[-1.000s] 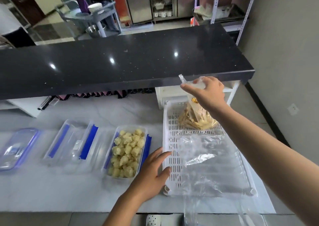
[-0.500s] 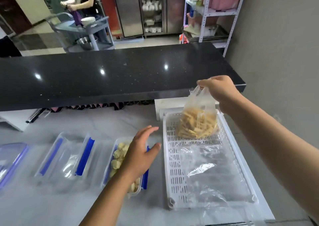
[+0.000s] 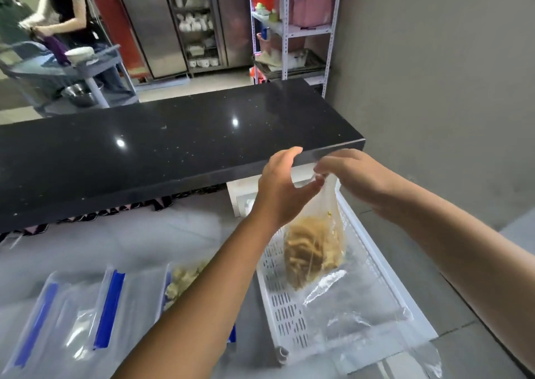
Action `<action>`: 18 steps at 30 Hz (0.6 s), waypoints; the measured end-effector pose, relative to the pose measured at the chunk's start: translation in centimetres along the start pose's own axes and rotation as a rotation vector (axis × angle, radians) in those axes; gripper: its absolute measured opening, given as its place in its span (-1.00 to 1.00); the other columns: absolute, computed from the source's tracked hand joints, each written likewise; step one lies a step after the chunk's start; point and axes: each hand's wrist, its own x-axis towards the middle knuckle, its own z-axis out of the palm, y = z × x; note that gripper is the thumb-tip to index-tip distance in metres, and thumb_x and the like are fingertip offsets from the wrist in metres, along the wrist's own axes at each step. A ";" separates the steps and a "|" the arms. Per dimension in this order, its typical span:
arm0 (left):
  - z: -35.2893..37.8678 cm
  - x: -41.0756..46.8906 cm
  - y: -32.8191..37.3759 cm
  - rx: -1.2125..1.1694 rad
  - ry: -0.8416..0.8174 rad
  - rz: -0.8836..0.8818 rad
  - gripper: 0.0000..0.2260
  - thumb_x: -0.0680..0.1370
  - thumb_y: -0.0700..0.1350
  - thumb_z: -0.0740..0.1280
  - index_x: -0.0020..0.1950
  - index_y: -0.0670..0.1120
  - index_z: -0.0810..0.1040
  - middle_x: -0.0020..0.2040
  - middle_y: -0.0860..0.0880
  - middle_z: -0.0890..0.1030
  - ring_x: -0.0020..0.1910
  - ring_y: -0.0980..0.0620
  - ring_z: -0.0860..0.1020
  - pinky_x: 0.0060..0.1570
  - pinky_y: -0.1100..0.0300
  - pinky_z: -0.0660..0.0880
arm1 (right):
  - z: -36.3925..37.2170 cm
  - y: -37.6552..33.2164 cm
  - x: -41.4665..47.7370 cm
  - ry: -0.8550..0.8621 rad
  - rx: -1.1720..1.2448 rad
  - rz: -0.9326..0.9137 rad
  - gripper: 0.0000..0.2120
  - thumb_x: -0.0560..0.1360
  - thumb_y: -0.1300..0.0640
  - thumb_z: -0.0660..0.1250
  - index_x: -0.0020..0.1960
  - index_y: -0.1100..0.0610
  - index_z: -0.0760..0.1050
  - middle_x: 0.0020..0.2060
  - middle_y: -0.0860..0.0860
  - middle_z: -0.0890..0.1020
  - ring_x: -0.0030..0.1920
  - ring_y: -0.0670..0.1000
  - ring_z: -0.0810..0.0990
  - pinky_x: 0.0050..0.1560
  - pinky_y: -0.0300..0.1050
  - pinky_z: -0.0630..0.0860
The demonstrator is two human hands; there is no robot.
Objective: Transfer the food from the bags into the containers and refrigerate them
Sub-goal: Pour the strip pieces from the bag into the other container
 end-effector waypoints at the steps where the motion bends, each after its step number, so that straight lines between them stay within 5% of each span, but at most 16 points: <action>1: 0.7 0.0 0.0 0.000 -0.018 -0.009 -0.40 0.49 0.05 0.42 0.49 -0.07 0.37 0.47 -0.05 0.38 0.45 -0.02 0.34 0.43 -0.06 0.31 | 0.3 0.5 -0.6 0.013 -0.055 -0.011 -0.57 0.24 -0.14 0.21 -0.21 0.21 0.59 0.01 0.12 0.60 0.12 0.11 0.45 0.10 0.07 0.46; 4: 2.6 -0.5 0.1 -0.002 -0.013 -0.008 -0.35 0.36 0.16 0.23 0.43 -0.04 0.43 0.45 -0.01 0.40 0.42 0.00 0.36 0.42 -0.02 0.31 | 1.1 2.0 -2.6 0.024 -0.297 -0.056 -0.59 0.40 -0.14 0.18 -0.20 0.17 0.62 0.11 0.00 0.54 0.31 0.04 0.24 0.18 -0.01 0.19; 8: 4.8 -0.7 -0.2 0.038 0.050 0.033 -0.57 0.54 0.18 0.25 0.31 -0.02 0.53 0.38 0.00 0.47 0.36 -0.02 0.42 0.38 -0.10 0.34 | 1.3 4.9 -5.2 0.117 -0.290 -0.128 -0.81 0.56 -0.10 0.25 -0.12 -0.09 0.61 0.32 -0.17 0.39 0.48 -0.09 0.08 0.40 0.02 0.09; 10: 5.3 -0.4 -0.2 0.018 0.107 0.071 -0.61 0.58 0.17 0.23 0.24 -0.05 0.58 0.31 -0.02 0.53 0.31 -0.03 0.47 0.33 -0.14 0.39 | 1.3 7.3 -6.2 0.190 -0.111 -0.096 -0.88 0.54 -0.10 0.30 -0.06 -0.14 0.61 0.34 -0.19 0.39 0.49 -0.12 0.12 0.45 0.03 0.13; 14: 5.5 0.1 0.1 0.028 0.136 0.154 -0.61 0.57 0.17 0.29 0.19 -0.09 0.61 0.24 -0.05 0.57 0.30 -0.03 0.50 0.28 -0.12 0.44 | 1.6 12.6 -7.9 0.195 0.485 0.172 -0.87 0.57 0.05 0.34 0.08 -0.10 0.62 0.16 -0.13 0.62 0.27 -0.05 0.53 0.31 0.04 0.45; 18: 4.3 -0.1 0.6 0.134 0.081 0.210 -0.66 0.57 0.12 0.32 0.25 -0.03 0.59 0.34 -0.04 0.51 0.38 -0.05 0.44 0.34 -0.13 0.40 | 2.9 16.6 -8.4 0.133 0.811 0.436 -0.77 0.58 0.10 0.34 0.23 -0.02 0.54 0.16 -0.02 0.63 0.19 0.07 0.60 0.25 0.17 0.54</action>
